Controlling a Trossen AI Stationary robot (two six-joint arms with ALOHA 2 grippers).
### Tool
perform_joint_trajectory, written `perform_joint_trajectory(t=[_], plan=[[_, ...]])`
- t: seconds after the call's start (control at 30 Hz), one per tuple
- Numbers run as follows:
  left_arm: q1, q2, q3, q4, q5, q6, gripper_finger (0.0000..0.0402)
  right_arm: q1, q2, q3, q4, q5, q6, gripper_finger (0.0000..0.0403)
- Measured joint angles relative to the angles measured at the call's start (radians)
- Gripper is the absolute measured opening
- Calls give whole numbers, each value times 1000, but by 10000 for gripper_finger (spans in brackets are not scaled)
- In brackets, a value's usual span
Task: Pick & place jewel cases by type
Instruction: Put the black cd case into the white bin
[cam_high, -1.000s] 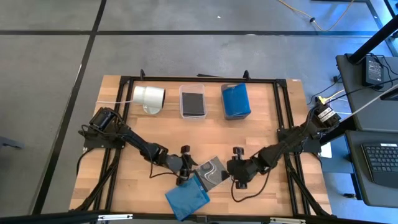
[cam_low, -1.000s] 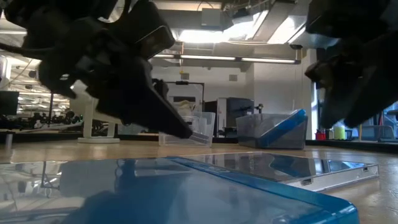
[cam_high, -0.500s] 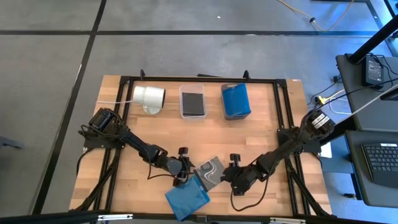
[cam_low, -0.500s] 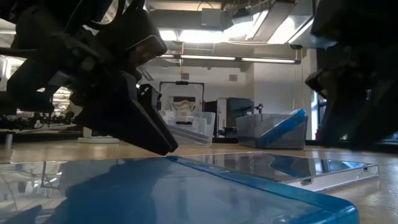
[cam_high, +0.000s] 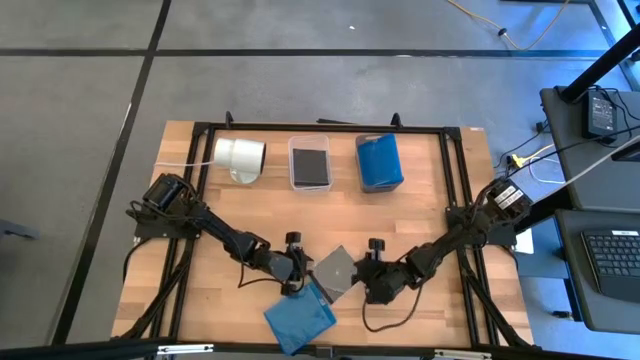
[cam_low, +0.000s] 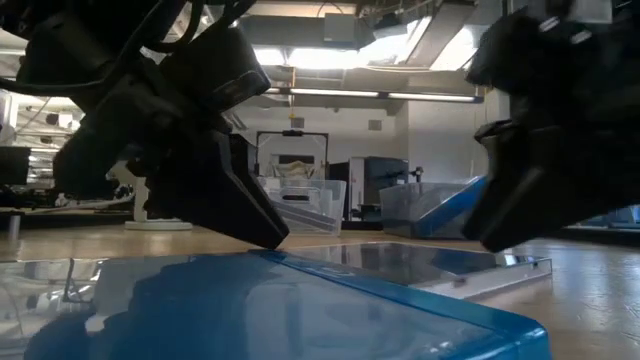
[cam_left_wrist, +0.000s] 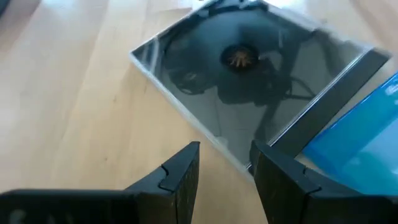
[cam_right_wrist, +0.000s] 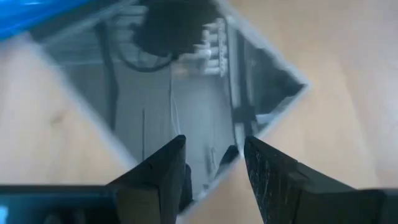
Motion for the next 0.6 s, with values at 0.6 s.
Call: perform_joint_trajectory(t=[0.6], plan=[[3,-4,3,-72,-55,-3,141,-162,0,0,-5,-17,-107,168]])
